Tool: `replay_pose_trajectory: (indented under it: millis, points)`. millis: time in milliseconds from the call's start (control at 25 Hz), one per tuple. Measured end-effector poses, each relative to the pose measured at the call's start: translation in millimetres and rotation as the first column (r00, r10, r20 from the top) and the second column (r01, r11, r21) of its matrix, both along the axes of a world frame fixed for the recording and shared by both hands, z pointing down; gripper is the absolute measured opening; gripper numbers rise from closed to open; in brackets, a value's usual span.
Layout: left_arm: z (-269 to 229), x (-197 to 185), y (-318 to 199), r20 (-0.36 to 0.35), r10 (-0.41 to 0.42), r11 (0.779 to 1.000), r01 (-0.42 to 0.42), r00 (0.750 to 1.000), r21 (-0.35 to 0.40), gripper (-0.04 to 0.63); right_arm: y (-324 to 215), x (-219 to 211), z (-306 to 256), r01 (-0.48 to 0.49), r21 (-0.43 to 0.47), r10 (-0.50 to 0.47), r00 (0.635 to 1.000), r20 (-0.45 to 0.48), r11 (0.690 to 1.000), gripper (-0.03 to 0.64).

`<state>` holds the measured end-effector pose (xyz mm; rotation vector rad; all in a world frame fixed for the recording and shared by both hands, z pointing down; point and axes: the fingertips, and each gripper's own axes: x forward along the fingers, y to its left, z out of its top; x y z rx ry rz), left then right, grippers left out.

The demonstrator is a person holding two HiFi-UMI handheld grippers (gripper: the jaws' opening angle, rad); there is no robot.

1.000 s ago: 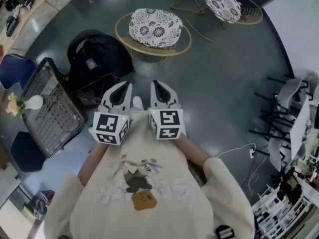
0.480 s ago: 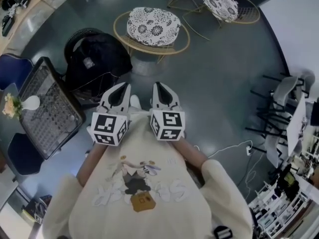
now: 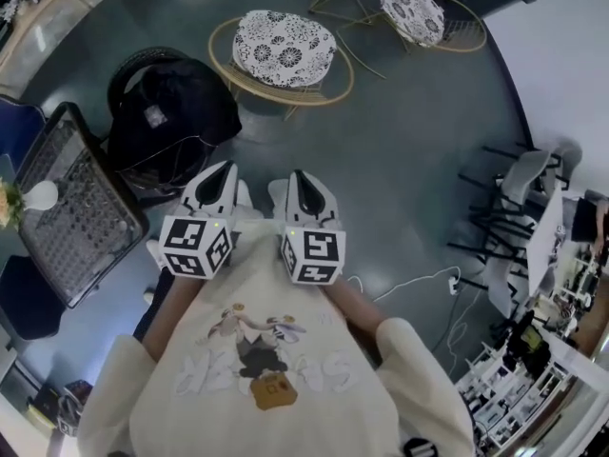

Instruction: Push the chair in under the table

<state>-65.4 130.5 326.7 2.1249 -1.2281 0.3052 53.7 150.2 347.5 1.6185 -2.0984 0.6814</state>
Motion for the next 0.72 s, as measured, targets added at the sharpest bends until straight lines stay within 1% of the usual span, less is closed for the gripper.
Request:
replay_pose_trajectory:
  millis: [40, 120, 320, 400, 520, 600, 640, 720]
  points:
    - [3.3, -2.6, 0.2, -0.016, -0.009, 1.000, 0.009, 1.000, -0.017, 0.000, 2.2, 0.3, -0.6, -0.004, 0.004, 0.004, 1.000, -0.010, 1.000, 0.008]
    - [8.9, -4.2, 1.7, -0.025, -0.011, 0.999, 0.010, 1.000, -0.039, 0.000, 2.3, 2.3, 0.6, -0.007, -0.002, 0.006, 1.000, -0.024, 1.000, 0.008]
    - [23.9, 4.1, -8.9, -0.008, 0.000, 0.996, -0.001, 1.000, -0.090, 0.000, -11.9, 7.0, 10.9, 0.018, -0.031, -0.019, 1.000, -0.020, 0.999, 0.008]
    - [27.7, 7.8, -19.3, 0.004, -0.013, 0.996, 0.013, 1.000, -0.091, 0.000, -22.6, 12.4, 16.8, 0.017, -0.035, -0.017, 1.000, -0.004, 0.999, 0.008]
    - [24.6, 14.5, -42.5, 0.043, -0.024, 0.998, 0.026, 0.999, -0.053, 0.000, -49.6, 23.2, 21.8, 0.016, -0.026, -0.015, 1.000, 0.025, 1.000, 0.008]
    - [21.1, 23.7, -63.4, 0.072, -0.023, 0.999, 0.025, 0.997, -0.028, 0.000, -73.5, 32.0, 17.8, 0.027, 0.000, -0.027, 0.999, 0.034, 1.000, 0.008]
    - [20.5, 29.8, -74.6, 0.085, -0.019, 1.000, 0.021, 0.996, -0.023, 0.000, -87.3, 36.1, 11.2, 0.039, 0.029, -0.040, 0.999, 0.035, 0.999, 0.008]
    - [21.4, 42.8, -97.8, 0.108, -0.007, 1.000, 0.010, 0.994, -0.026, 0.000, -117.1, 41.5, -8.7, 0.079, 0.116, -0.082, 0.996, 0.023, 0.990, 0.008]
